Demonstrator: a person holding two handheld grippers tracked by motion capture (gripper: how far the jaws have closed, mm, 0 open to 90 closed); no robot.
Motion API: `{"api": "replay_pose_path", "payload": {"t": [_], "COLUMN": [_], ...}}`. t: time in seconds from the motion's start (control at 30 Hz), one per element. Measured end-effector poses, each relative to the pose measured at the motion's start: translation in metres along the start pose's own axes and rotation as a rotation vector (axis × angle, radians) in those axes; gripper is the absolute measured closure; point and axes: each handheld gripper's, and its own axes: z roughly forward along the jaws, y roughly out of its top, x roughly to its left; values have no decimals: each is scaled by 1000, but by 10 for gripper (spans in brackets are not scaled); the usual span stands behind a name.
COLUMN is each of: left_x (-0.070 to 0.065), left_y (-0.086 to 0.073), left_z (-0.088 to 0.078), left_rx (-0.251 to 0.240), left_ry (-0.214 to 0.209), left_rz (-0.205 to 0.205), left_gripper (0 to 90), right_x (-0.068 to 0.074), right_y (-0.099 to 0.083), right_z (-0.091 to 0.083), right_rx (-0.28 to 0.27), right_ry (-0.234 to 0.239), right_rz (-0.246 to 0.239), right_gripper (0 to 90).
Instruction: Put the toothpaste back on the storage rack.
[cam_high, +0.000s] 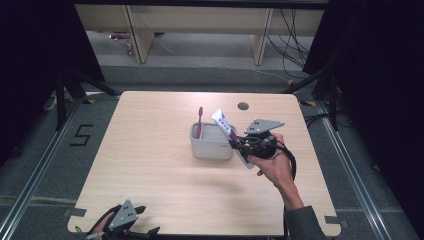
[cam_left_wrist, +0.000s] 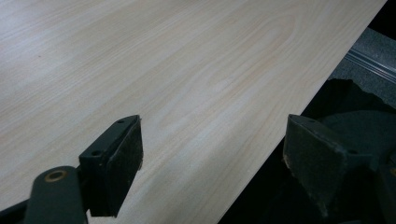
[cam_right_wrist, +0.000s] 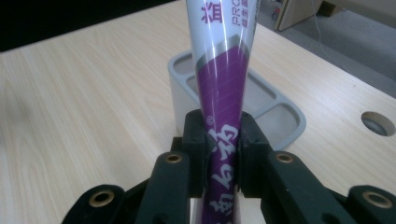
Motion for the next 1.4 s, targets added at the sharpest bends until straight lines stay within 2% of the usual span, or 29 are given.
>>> {"api": "replay_pose_path", "payload": {"t": [0.17, 0.2, 0.47, 0.67, 0.7, 0.73, 0.97, 1.07, 1.1, 1.17, 1.2, 1.4], "left_x": [0, 0, 0, 1, 1, 0, 1, 0, 2, 0, 1, 0], "left_y": [0, 0, 0, 0, 0, 0, 0, 0, 1, 0, 0, 0], "left_z": [-1, -1, -1, -2, -2, -2, -2, -2, -3, -2, -2, -2], "left_rx": [12, 12, 11, 12, 11, 8, 14, 1, 17, 1, 17, 16], "left_ry": [4, 4, 1, 5, 4, -1, 5, -3, 2, -4, 5, 3], "left_rz": [11, 10, 7, 14, 12, 9, 17, 3, 23, 4, 24, 25], "left_gripper": [196, 195, 195, 195, 195, 195, 195, 195, 195, 196, 195, 195], "right_x": [-3, -3, 1, 3, 2, 3, 1, 1, 1, 0, 0, -6], "right_y": [10, 12, 27, 34, 36, 37, 43, 46, 46, 47, 48, 52], "right_z": [4, 5, 20, 29, 32, 33, 45, 53, 53, 56, 58, 65], "right_rx": [-69, -58, -120, -132, -150, -154, -192, -202, -202, -212, -219, -220], "right_ry": [-20, -12, -12, -11, -20, -24, -20, -29, -29, -26, -30, -42], "right_rz": [15, 22, 11, 26, 5, 20, 31, 32, 32, 40, 57, 40], "right_gripper": [771, 771, 770, 770, 770, 771, 770, 770, 770, 770, 770, 770]}}
